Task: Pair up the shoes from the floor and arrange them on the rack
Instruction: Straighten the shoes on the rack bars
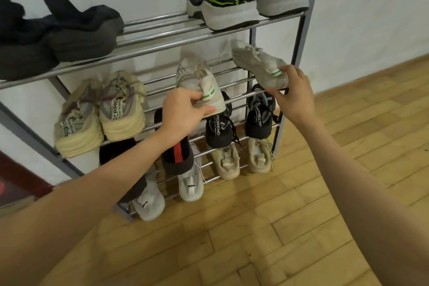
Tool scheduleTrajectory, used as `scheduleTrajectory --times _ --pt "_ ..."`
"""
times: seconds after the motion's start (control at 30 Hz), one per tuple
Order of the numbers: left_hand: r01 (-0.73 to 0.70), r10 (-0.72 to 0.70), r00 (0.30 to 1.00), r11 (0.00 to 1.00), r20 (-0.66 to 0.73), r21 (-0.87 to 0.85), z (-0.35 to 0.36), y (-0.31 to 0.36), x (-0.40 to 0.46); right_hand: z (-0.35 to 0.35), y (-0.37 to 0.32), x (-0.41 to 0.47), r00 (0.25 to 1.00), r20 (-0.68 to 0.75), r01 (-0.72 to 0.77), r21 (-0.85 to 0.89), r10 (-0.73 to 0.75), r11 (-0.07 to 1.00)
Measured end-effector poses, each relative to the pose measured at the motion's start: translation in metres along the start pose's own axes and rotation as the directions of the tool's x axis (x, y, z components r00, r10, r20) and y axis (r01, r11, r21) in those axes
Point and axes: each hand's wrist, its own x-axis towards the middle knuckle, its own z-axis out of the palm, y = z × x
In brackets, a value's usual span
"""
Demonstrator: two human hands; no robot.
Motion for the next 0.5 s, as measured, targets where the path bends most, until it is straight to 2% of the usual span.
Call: scheduleTrajectory --times 0.2,0.37,0.5 --pt "-0.033 0.032 0.998 0.999 -0.054 -0.02 0.029 0.031 0.014 0.003 -0.003 -0.001 0.999 0.007 -0.035 0.057 0.034 0.998" --pt "-0.082 0.082 0.996 0.997 -0.041 0.004 0.059 0.056 0.034 0.003 0.003 0.0 0.998 -0.032 -0.06 -0.192 0.055 0.98" --pt "-0.102 0.105 0.992 0.994 -0.071 0.044 0.079 0.06 0.036 0.005 0.009 0.0 1.0 0.021 -0.015 -0.184 0.02 0.983"
